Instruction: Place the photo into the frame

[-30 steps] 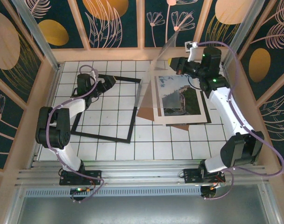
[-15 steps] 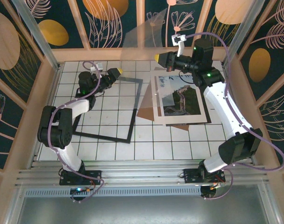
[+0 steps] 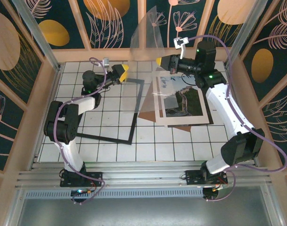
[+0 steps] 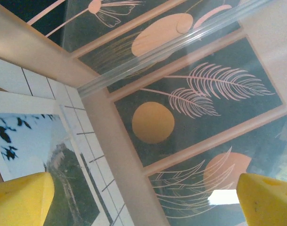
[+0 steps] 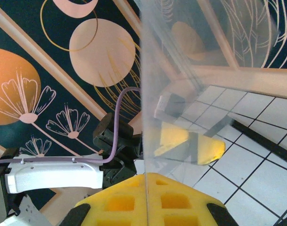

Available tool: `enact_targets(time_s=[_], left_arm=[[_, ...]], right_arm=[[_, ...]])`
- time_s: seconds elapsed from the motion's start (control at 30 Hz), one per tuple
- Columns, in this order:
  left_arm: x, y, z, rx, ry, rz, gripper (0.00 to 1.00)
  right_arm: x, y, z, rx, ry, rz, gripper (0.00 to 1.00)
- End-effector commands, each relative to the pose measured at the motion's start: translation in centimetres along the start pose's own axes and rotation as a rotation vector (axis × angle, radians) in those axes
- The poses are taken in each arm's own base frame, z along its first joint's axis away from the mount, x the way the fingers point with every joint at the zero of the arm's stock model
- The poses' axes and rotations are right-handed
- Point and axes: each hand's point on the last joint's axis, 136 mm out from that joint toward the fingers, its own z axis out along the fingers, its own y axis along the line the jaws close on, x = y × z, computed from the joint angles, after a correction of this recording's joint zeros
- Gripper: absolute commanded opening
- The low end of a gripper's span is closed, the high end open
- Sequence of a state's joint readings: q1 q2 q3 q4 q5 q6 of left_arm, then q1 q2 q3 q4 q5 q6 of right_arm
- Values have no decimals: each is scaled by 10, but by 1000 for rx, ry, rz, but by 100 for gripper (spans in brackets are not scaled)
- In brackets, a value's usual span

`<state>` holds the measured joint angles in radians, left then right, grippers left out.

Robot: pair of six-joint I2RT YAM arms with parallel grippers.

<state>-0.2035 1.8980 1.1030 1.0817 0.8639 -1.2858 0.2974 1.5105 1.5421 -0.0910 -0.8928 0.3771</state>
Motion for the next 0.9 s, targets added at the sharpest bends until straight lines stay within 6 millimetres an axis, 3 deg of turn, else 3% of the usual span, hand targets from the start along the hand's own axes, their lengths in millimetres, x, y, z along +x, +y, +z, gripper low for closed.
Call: enact_targets(time_s=[0.0, 0.33, 0.6, 0.87], left_arm=[[-4, -11, 6, 36, 10, 42, 99], [-4, 18, 7, -34, -9, -31, 99], [-1, 11, 9, 43, 7, -61, 99], [2, -10, 6, 132, 25, -70, 99]], right_arm=[[-5, 8, -4, -40, -12, -20, 0], [-16, 19, -3, -68, -13, -32, 0], [-19, 24, 1, -80, -5, -38, 0], [-8, 8, 2, -59, 14, -10, 0]])
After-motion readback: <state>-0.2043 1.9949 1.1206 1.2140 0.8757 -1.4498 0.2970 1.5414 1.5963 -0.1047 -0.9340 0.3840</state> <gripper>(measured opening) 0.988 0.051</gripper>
